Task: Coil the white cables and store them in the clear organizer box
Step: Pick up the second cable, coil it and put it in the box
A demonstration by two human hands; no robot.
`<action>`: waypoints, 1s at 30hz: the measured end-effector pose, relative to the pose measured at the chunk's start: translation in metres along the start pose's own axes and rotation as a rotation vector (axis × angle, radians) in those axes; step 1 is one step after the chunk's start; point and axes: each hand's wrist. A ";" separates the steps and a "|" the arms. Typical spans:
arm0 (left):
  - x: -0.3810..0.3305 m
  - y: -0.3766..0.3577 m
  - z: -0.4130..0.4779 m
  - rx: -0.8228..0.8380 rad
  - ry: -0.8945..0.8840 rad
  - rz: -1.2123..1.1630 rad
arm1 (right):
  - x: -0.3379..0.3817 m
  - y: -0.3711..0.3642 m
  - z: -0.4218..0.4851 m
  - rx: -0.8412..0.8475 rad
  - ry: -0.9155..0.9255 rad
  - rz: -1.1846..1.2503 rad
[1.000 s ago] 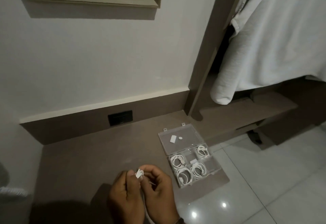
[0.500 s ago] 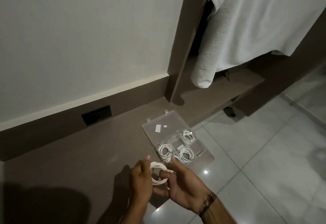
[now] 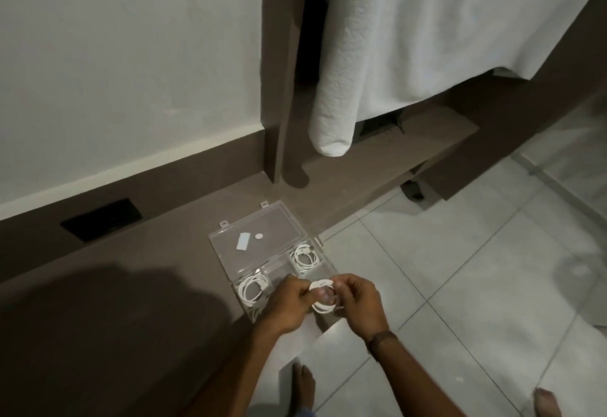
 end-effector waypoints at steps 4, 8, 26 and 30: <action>-0.008 -0.013 0.046 -0.219 0.034 0.210 | -0.016 0.004 0.049 -0.031 0.067 -0.203; -0.010 -0.025 0.071 -0.416 0.142 0.281 | -0.027 -0.001 0.078 0.019 0.099 -0.288; -0.018 -0.053 0.074 -0.573 0.285 0.490 | -0.024 -0.006 0.103 0.009 0.053 -0.639; -0.009 -0.057 0.077 -0.536 0.256 0.519 | -0.023 -0.010 0.110 0.044 0.170 -0.780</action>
Point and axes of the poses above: each hand's wrist, its own z-axis towards the middle knuckle, its own y-axis out of the back of the hand, x = y × z, and after that the axes turned 4 degrees about y, right-handed
